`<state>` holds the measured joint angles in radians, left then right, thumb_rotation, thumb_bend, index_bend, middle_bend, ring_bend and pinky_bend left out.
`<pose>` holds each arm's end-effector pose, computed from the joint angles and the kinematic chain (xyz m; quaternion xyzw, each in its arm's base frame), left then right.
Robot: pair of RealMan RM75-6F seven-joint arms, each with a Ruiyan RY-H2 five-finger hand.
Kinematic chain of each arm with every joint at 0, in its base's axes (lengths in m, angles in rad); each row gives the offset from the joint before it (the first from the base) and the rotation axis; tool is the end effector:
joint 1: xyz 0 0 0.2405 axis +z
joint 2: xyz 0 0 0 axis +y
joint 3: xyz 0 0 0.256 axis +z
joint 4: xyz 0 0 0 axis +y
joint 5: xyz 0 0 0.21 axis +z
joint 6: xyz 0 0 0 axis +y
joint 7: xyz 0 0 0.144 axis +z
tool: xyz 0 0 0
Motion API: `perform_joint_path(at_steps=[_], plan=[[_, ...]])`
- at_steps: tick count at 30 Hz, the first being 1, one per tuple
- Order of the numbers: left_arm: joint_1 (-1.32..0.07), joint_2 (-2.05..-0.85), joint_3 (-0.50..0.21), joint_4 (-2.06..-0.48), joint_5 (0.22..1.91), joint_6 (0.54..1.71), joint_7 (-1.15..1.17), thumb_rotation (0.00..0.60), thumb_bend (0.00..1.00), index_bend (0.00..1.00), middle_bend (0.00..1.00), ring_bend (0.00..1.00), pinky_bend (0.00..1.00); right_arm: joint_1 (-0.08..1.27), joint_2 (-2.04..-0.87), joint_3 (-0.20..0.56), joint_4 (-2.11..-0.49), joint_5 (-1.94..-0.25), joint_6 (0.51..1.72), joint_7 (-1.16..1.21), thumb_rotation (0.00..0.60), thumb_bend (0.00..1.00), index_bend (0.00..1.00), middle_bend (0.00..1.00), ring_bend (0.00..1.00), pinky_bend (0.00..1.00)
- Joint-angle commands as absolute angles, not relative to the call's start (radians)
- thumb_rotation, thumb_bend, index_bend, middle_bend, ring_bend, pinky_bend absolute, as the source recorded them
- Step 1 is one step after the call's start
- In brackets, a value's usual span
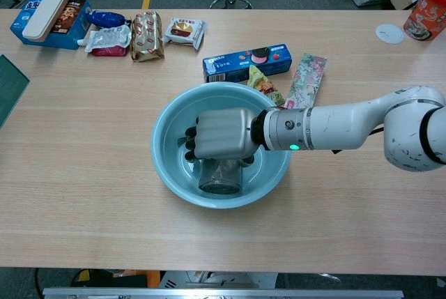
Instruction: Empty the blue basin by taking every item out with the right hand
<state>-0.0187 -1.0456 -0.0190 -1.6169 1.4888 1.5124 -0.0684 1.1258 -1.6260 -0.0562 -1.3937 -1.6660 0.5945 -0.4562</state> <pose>-0.3284 0.1536 0.1829 -0.5759 -0.4089 -0.3676 0.6050 -0.0680 -0.2864 -0.1054 0.9614 0.0713 0.2179 0.1521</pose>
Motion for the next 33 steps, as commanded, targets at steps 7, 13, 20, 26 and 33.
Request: perform_joint_path(at_steps=[7, 13, 20, 26, 33], plan=[[-0.017, -1.048, -0.019, -1.610, 1.487, 1.511, -0.075, 0.600, 0.36, 0.40, 0.38, 0.32, 0.31, 1.088, -1.681, -0.054, -1.329, -1.682, 0.669, -0.478, 0.600, 0.11, 0.56, 0.50, 0.42, 0.58], [-0.018, -1.051, -0.020, -1.606, 1.485, 1.510, -0.078, 0.600, 0.36, 0.40, 0.38, 0.32, 0.31, 1.081, -1.698, -0.050, -1.305, -1.691, 0.694, -0.463, 0.600, 0.23, 0.67, 0.57, 0.54, 0.68], [-0.019, -1.052, -0.020, -1.604, 1.483, 1.505, -0.078, 0.600, 0.36, 0.40, 0.38, 0.32, 0.31, 1.081, -1.703, -0.055, -1.286, -1.711, 0.715, -0.428, 0.600, 0.43, 0.78, 0.64, 0.65, 0.76], [-0.019, -1.051, -0.020, -1.604, 1.481, 1.503, -0.078, 0.600, 0.36, 0.40, 0.38, 0.32, 0.31, 1.072, -1.701, -0.054, -1.278, -1.724, 0.754, -0.393, 0.600, 0.51, 0.85, 0.70, 0.73, 0.84], [-0.022, -1.052, -0.022, -1.605, 1.485, 1.502, -0.073, 0.600, 0.36, 0.40, 0.38, 0.32, 0.31, 1.070, -1.686, -0.046, -1.277, -1.726, 0.768, -0.379, 0.600, 0.54, 0.87, 0.72, 0.75, 0.86]])
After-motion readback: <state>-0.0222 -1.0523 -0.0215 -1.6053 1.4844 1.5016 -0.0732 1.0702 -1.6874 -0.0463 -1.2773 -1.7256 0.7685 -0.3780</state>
